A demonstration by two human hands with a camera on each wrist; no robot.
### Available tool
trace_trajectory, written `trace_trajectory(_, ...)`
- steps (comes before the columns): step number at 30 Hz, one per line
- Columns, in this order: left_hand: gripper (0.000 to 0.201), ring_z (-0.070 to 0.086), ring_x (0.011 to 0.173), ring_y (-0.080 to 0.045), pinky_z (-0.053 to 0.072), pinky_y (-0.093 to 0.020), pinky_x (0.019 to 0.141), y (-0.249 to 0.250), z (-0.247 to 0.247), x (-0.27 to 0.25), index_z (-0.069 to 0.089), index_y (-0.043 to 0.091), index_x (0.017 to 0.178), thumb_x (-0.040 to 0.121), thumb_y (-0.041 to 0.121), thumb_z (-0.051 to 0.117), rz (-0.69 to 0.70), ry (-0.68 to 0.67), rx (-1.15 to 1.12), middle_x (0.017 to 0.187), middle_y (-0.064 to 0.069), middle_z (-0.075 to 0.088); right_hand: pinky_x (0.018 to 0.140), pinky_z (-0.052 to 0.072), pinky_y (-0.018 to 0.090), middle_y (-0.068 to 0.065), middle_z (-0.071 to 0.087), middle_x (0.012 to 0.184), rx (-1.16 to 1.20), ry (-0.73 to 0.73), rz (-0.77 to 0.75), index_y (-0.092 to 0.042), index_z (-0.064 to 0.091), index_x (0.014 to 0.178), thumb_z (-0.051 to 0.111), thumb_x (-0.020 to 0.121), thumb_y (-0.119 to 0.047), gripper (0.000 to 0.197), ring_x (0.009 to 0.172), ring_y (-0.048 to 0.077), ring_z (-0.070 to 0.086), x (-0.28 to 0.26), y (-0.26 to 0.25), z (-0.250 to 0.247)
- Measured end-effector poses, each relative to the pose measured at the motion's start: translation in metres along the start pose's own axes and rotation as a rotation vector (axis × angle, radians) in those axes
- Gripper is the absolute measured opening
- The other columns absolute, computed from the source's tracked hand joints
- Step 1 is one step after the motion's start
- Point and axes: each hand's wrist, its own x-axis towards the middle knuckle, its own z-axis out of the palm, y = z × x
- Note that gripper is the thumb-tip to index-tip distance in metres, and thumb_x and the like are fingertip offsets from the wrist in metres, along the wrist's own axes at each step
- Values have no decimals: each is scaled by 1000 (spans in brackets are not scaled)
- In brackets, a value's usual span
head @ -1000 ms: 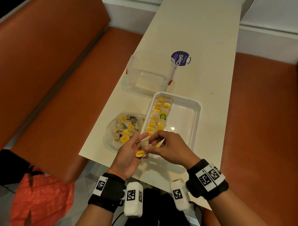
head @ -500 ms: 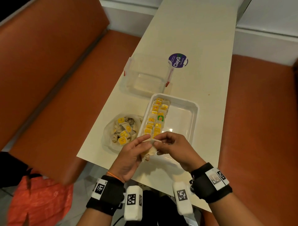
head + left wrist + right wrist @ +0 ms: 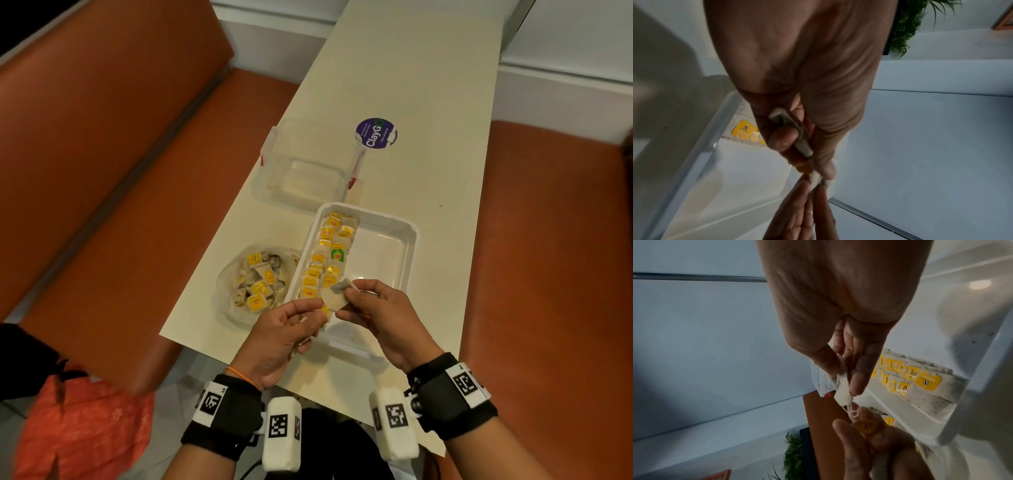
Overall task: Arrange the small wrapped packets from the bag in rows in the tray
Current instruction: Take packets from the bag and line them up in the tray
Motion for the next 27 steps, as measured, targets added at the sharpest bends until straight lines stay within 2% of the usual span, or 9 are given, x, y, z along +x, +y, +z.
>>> trace_trajectory(3, 43, 68, 77, -16, 43, -22, 51, 3, -2, -3, 71, 2, 120, 79, 9, 80, 4, -23, 62, 101, -17, 78, 88, 63, 37, 17, 79, 104, -70, 39, -21, 2, 64, 118, 68, 98, -6, 22, 84, 29, 76, -1, -2, -2)
trace_trajectory(5, 31, 71, 80, -17, 44, -23, 52, 7, -3, -5, 74, 5, 117, 87, 3, 77, 34, -11, 161, 103, -19, 79, 83, 63, 35, 16, 79, 100, -123, 61, -32, 2, 64, 116, 69, 97, -6, 21, 82, 28, 76, -1, -2, -3)
trace_trajectory(8, 17, 72, 75, -15, 44, -22, 49, 14, 0, -6, 79, 9, 107, 91, 4, 77, 117, 37, 353, 92, -17, 80, 82, 64, 37, 13, 80, 97, -227, 55, -58, 2, 64, 113, 70, 97, -6, 19, 84, 31, 76, -1, -3, -5)
trace_trajectory(11, 13, 67, 61, -9, 44, -16, 50, 21, 7, -7, 83, 12, 98, 87, 7, 83, 207, 101, 444, 79, -14, 78, 85, 64, 41, 9, 80, 96, -305, 32, -70, -1, 64, 110, 70, 96, -7, 16, 88, 36, 77, -3, -6, -4)
trace_trajectory(15, 14, 65, 64, -3, 47, -15, 59, 25, 15, -7, 85, 16, 97, 85, 8, 84, 273, 93, 534, 79, 1, 79, 83, 64, 42, 14, 79, 96, -365, -29, -37, -2, 66, 110, 72, 95, -8, 18, 80, 32, 77, -6, -10, -5)
trace_trajectory(18, 20, 73, 85, -4, 58, -27, 77, 27, 15, -8, 86, 27, 99, 85, 13, 85, 323, 21, 718, 89, 8, 81, 82, 64, 45, 18, 79, 91, -426, -108, 6, -3, 65, 110, 74, 95, -9, 18, 76, 32, 76, -7, -14, -5)
trace_trajectory(20, 23, 74, 88, -8, 58, -33, 87, 29, 17, -9, 85, 32, 97, 78, 18, 91, 336, 6, 839, 85, 8, 80, 83, 64, 46, 19, 78, 87, -454, -151, 34, -3, 65, 111, 73, 95, -9, 19, 75, 34, 75, -7, -16, -6)
trace_trajectory(23, 34, 73, 78, -4, 53, -28, 86, 34, 22, -11, 77, 26, 90, 64, 22, 99, 312, 46, 886, 71, 9, 78, 87, 63, 47, 23, 78, 92, -476, -247, 76, -3, 64, 117, 74, 95, -10, 25, 78, 35, 74, -8, -19, -9)
trace_trajectory(27, 39, 74, 75, -5, 53, -28, 85, 35, 22, -12, 73, 20, 87, 59, 21, 102, 292, 80, 848, 70, 6, 78, 91, 62, 46, 27, 76, 97, -435, -330, 84, -3, 63, 124, 78, 90, -5, 37, 85, 38, 75, -9, -19, -14)
